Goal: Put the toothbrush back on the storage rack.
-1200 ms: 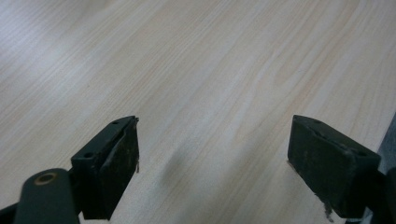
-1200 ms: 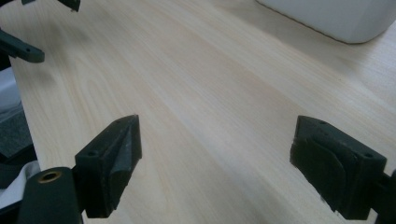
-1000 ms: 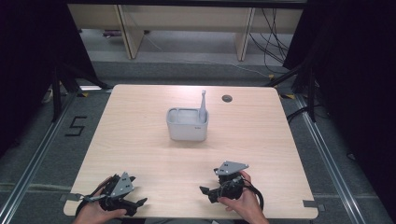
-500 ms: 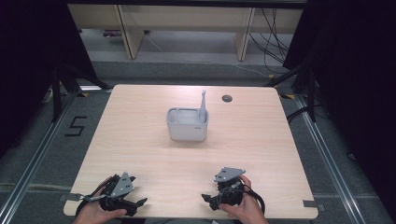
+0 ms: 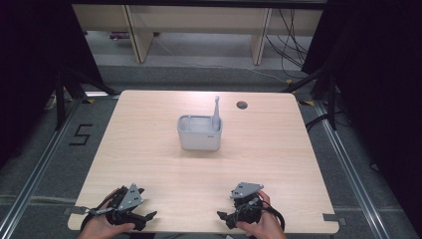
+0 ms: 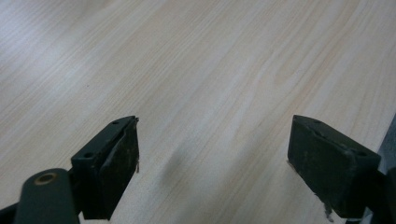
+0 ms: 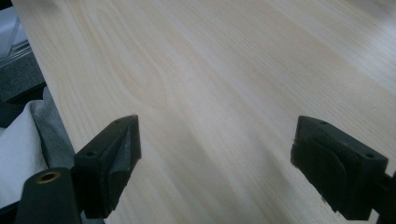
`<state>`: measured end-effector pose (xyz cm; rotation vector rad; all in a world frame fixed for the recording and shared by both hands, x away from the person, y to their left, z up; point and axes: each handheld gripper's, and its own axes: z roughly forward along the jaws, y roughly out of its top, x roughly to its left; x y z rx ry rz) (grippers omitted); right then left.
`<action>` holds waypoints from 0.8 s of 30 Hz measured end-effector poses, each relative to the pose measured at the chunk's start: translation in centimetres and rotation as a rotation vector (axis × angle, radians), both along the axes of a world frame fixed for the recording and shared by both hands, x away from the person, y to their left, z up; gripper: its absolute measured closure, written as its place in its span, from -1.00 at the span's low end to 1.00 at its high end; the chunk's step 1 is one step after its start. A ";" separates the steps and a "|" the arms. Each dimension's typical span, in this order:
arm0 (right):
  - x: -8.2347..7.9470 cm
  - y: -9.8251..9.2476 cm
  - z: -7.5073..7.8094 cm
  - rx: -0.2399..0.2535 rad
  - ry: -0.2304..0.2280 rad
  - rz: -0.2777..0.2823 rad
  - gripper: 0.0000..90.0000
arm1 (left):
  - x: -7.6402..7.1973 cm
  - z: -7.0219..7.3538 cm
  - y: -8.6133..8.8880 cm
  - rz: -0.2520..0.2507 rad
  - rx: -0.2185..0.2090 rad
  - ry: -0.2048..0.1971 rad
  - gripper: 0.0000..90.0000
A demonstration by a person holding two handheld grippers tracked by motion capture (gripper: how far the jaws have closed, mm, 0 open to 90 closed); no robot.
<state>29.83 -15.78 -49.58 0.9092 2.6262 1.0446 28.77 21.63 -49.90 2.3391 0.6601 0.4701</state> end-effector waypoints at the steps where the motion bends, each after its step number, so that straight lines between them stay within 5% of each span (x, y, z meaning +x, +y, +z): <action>1: 0.0 0.0 0.0 -0.002 0.001 0.000 -0.63 | 0.0 0.0 0.0 0.000 0.000 0.000 -0.64; 24: 0.0 0.2 -0.2 -0.003 -0.011 0.012 -0.63 | 0.0 0.0 0.0 0.006 -0.001 -0.003 -0.64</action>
